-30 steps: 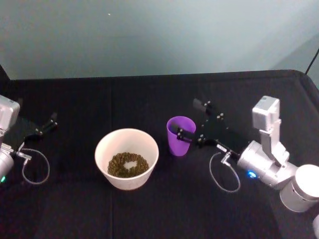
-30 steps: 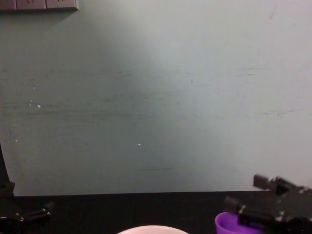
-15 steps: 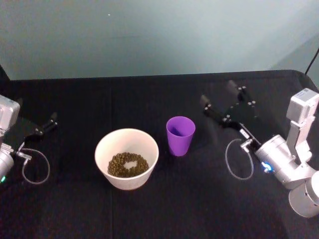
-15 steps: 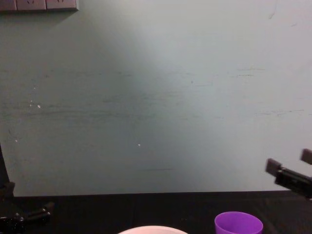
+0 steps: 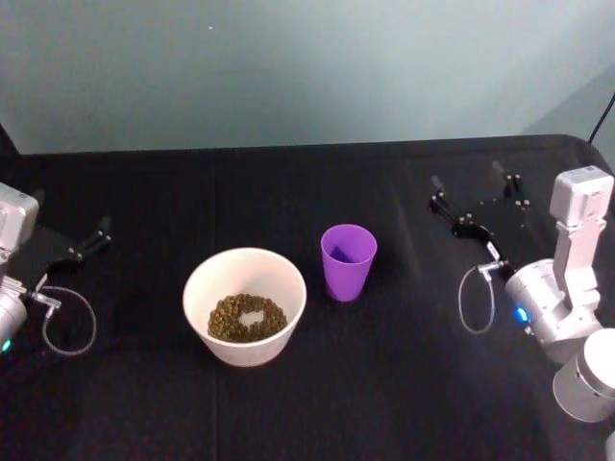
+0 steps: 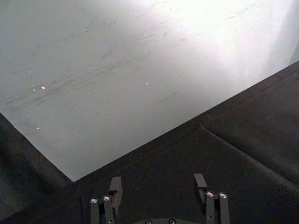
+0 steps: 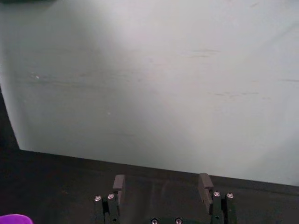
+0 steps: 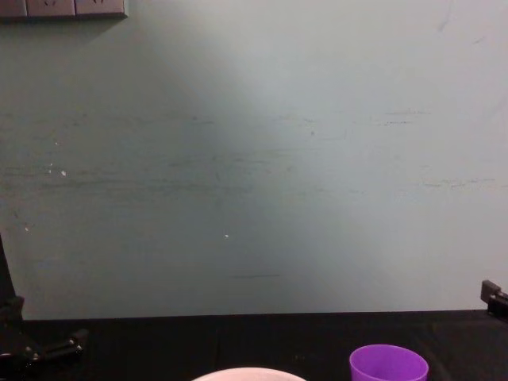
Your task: Pick up the cup and pour the mung beans from the cup into the bowl.
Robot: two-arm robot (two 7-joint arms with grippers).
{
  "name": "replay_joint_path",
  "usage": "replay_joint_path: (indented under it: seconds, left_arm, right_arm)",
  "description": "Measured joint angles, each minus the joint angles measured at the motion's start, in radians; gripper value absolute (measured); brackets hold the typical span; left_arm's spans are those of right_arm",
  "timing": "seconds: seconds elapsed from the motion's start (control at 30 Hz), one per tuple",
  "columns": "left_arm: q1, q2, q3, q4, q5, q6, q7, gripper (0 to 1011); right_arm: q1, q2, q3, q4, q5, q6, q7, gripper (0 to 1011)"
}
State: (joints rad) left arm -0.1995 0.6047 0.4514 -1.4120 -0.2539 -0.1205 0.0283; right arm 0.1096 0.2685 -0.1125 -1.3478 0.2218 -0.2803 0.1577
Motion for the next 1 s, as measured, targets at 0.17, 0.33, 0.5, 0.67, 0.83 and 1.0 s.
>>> replay_joint_path:
  seconds: [0.17, 0.33, 0.5, 0.67, 0.83, 1.0]
  left_arm:
    - [0.000, 0.000, 0.000, 0.000, 0.000, 0.000, 0.000, 1000]
    - [0.000, 0.000, 0.000, 0.000, 0.000, 0.000, 0.000, 1000]
    - [0.000, 0.000, 0.000, 0.000, 0.000, 0.000, 0.000, 1000]
    - [0.000, 0.000, 0.000, 0.000, 0.000, 0.000, 0.000, 1000]
    - [0.000, 0.000, 0.000, 0.000, 0.000, 0.000, 0.000, 1000]
    - [0.000, 0.000, 0.000, 0.000, 0.000, 0.000, 0.000, 1000]
  right_arm:
    - [0.004, -0.009, 0.007, 0.009, -0.018, 0.006, -0.006, 1000]
    - [0.006, -0.012, 0.010, 0.012, -0.027, 0.008, -0.006, 1000]
    - [0.006, -0.011, 0.009, 0.012, -0.026, 0.008, -0.006, 1000]
    - [0.006, -0.011, 0.008, 0.011, -0.025, 0.008, -0.006, 1000]
    - [0.006, -0.010, 0.008, 0.011, -0.025, 0.008, -0.006, 1000]
    - [0.005, -0.010, 0.007, 0.010, -0.024, 0.008, -0.006, 1000]
